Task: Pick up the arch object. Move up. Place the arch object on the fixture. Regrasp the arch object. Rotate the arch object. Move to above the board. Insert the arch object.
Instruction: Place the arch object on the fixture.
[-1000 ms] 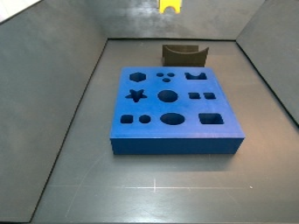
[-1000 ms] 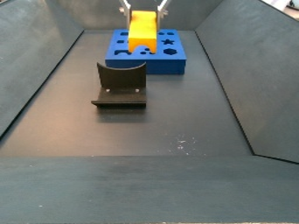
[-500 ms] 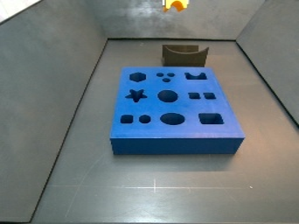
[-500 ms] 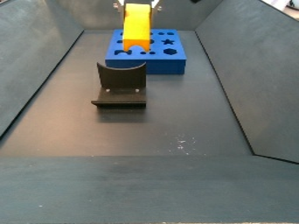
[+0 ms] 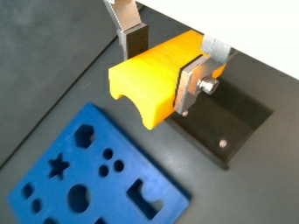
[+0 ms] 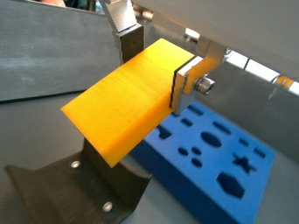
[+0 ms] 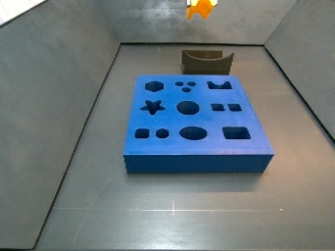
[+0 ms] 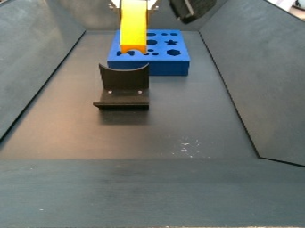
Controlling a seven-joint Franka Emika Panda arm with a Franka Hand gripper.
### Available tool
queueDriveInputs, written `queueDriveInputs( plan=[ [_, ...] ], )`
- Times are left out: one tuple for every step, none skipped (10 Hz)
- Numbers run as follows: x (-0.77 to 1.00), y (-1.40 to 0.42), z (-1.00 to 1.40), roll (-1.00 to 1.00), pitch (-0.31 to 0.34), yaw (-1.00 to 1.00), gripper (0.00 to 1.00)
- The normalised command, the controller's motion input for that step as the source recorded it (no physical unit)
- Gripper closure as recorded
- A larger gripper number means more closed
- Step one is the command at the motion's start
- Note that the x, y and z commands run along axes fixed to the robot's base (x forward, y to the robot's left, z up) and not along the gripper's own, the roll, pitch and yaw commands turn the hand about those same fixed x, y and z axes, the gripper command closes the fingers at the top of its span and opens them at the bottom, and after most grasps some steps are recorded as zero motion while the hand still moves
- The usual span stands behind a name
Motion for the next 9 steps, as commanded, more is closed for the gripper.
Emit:
queueDriveInputs(
  plan=[
    [0.43, 0.05, -0.02, -0.52, 0.07, -0.12, 1.0],
    [0.4, 0.05, -0.02, -0.36, 0.059, -0.11, 1.0],
    [0.36, 0.04, -0.02, -0.25, 0.052, -0.1, 1.0],
    [0.29, 0.04, -0.01, -0.19, 0.038, -0.1, 1.0],
    [0.24, 0.04, -0.02, -0.18, 0.031, -0.08, 1.0],
    [0.17, 0.04, -0.02, -0.18, 0.034, -0.08, 1.0],
    [0.16, 0.13, -1.0, -1.0, 0.161, -0.02, 1.0],
    [0.15, 0.14, -1.0, -1.0, 0.164, -0.03, 1.0],
    [0.16, 0.14, -1.0, -1.0, 0.191, -0.08, 1.0]
  ],
)
